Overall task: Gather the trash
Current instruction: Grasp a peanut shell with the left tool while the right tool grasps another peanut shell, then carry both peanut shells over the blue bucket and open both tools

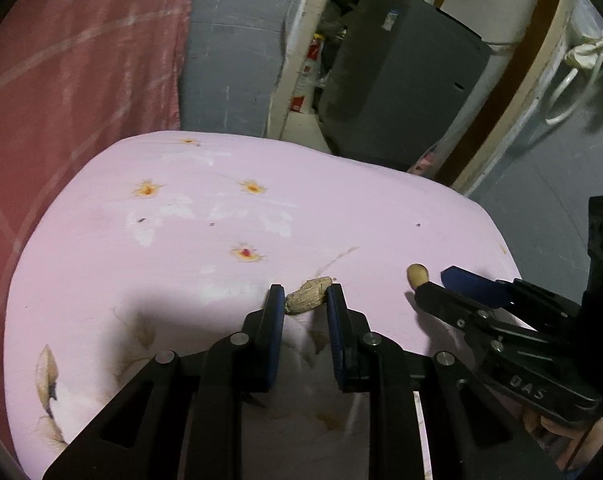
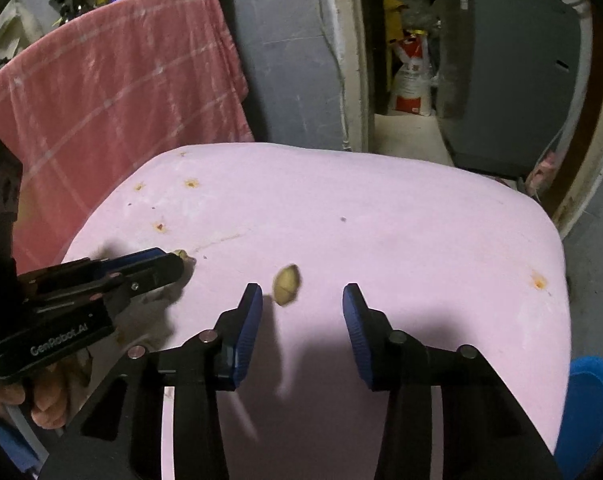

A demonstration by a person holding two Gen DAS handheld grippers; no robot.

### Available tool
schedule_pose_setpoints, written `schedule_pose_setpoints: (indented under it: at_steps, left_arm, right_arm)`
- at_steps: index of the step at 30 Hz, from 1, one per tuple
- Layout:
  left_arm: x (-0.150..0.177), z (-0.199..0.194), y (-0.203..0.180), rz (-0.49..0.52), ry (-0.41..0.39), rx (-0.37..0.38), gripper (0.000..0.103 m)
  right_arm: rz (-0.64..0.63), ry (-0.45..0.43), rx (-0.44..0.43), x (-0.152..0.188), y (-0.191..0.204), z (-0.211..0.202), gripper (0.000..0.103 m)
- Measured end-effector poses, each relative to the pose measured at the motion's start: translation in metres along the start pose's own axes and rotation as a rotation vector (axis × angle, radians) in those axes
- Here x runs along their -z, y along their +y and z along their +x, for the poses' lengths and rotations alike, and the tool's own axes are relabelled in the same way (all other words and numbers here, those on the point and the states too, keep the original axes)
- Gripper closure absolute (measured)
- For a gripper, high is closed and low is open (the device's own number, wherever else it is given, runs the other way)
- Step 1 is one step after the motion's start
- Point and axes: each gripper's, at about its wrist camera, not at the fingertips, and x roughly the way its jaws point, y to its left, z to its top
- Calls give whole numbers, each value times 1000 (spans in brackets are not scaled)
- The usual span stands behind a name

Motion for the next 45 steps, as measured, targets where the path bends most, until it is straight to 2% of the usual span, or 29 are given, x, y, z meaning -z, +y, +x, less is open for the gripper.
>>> schedule_pose_setpoints:
  at_steps: [4,10,16,21,29,35,42,45]
  left_arm:
    - [3,-6,-1,2,-9,-1,85]
    - [10,-14,-4,25,-35,-13,85]
    - [18,-35,-18,61,-115,-3,85]
    - [21,-63,-43,89,-218,34,85]
    - [24,-113,-109,169,-420,139,85]
    - [28,-136,-163,232,-510,230,85]
    - [53,-147,-227,292,-582,327,85]
    - [60,-144,-253,326,-585,355,85]
  right_arm:
    - [-35,13,22,-2,11,5,90]
    - [-37,-27,34,7,10,-9,94]
    - [-9,-215,25,27,10,-54,94]
    - [1,-373,60,41,9,-100,94]
    - [-2,-608,164,58,1,-187,94]
    - [11,-729,272,82,-16,-241,94]
    - [72,-795,376,120,-58,-287,94]
    - [105,-801,413,137,-76,-300,94]
